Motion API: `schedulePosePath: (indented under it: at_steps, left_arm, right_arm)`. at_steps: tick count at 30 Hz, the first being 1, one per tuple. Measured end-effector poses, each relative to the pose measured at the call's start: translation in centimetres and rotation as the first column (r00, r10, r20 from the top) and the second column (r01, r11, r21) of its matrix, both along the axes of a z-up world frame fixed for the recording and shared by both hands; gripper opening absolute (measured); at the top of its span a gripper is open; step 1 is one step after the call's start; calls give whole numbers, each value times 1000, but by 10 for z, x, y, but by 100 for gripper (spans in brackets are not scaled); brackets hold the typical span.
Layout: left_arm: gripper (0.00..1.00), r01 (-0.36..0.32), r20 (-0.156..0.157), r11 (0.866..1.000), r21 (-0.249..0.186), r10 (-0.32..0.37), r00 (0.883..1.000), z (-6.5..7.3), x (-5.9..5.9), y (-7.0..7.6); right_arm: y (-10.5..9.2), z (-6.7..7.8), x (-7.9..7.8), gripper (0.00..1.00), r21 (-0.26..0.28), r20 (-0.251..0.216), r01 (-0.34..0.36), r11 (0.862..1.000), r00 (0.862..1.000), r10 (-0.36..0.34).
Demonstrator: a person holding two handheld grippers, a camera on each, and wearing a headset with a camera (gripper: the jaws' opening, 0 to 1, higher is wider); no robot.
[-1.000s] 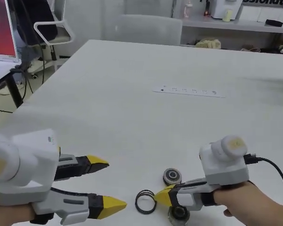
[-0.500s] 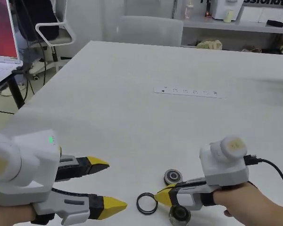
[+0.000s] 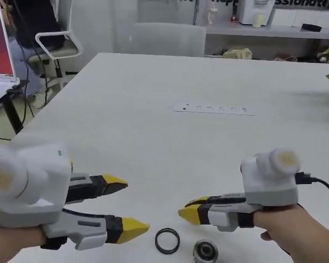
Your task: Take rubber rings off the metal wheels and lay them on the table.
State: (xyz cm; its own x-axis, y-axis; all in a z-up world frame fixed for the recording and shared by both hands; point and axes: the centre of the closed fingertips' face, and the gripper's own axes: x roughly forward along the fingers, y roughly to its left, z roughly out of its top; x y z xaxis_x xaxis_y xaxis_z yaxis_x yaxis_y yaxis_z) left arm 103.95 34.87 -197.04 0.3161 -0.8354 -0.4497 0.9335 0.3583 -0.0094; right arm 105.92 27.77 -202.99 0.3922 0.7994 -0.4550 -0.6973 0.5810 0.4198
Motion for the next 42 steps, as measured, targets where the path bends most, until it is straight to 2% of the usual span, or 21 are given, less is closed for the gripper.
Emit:
schedulePosePath:
  at_steps: [4,8,10,20,28,32,37,42]
  left_arm:
    - [50,10,11,1000,-7,-10,1000,6,4,-8]
    - [50,6,0,1000,-27,-6,1000,10,11,-15]
    - [49,9,5,1000,-27,-9,1000,12,13,-19]
    - [49,27,12,999,-27,-27,1000,14,26,-36]
    - [48,53,9,999,-8,-53,999,5,35,-51]
    - [47,54,1,999,7,-54,999,-3,44,-54]
    - [45,64,-2,997,36,-64,998,-12,48,-58]
    - [44,65,-19,997,33,-65,998,-18,52,-64]
  right_arm:
    - [-8,10,5,16,1,38,16,1000,999,-16]
    - [-17,14,9,18,-16,68,29,999,997,-27]
    - [-22,16,10,19,-27,86,31,999,996,-29]
    - [-51,24,20,22,-40,132,77,996,989,-71]
    - [-72,17,22,27,-79,164,90,993,984,-76]
    - [-74,12,21,30,-93,179,73,993,982,-55]
    - [-75,4,19,31,-112,182,54,992,983,-33]
    - [-76,-5,18,33,-126,173,28,992,985,-6]
